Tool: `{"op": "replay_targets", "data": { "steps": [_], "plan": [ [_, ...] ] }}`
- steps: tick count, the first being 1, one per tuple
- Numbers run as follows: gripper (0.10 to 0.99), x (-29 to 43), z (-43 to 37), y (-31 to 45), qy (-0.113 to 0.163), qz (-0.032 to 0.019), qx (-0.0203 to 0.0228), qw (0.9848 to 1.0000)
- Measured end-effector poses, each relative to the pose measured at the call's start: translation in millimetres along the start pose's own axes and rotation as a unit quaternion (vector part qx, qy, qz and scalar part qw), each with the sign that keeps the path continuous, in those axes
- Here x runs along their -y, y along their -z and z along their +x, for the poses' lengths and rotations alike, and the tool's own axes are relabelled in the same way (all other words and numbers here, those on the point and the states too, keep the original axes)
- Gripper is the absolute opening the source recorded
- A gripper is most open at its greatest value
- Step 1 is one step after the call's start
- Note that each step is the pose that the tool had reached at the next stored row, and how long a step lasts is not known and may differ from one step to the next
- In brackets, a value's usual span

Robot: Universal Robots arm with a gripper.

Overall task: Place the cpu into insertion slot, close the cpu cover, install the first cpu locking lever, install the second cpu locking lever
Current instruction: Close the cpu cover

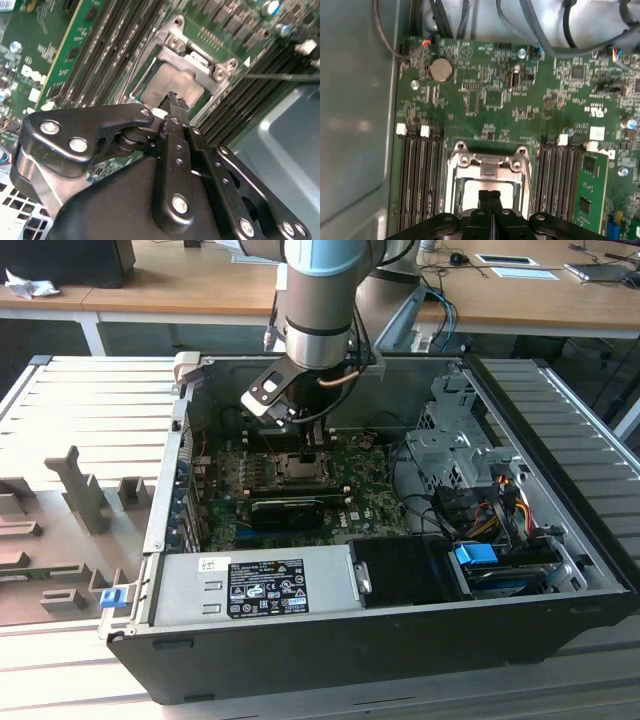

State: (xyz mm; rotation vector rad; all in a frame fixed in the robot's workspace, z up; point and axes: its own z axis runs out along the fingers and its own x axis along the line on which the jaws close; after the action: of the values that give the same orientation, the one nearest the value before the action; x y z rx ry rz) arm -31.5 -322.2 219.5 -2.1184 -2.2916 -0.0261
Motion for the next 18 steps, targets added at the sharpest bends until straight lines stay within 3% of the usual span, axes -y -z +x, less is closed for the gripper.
{"op": "replay_targets", "data": {
  "steps": [5, 13, 16, 18],
  "plan": [
    [0.106, 15.1, 1.1, -2.2, 0.001, 0.0001, 0.0, 1.0],
    [0.106, 19.7, 1.1, -13.2, 0.002, 0.0002, 0.0001, 1.0],
    [0.106, 19.8, 1.1, -13.5, 0.002, 0.0003, 0.0007, 1.0],
    [0.106, 19.8, 1.3, -9.6, 0.002, 0.0002, 0.0006, 1.0]
  ]
}}
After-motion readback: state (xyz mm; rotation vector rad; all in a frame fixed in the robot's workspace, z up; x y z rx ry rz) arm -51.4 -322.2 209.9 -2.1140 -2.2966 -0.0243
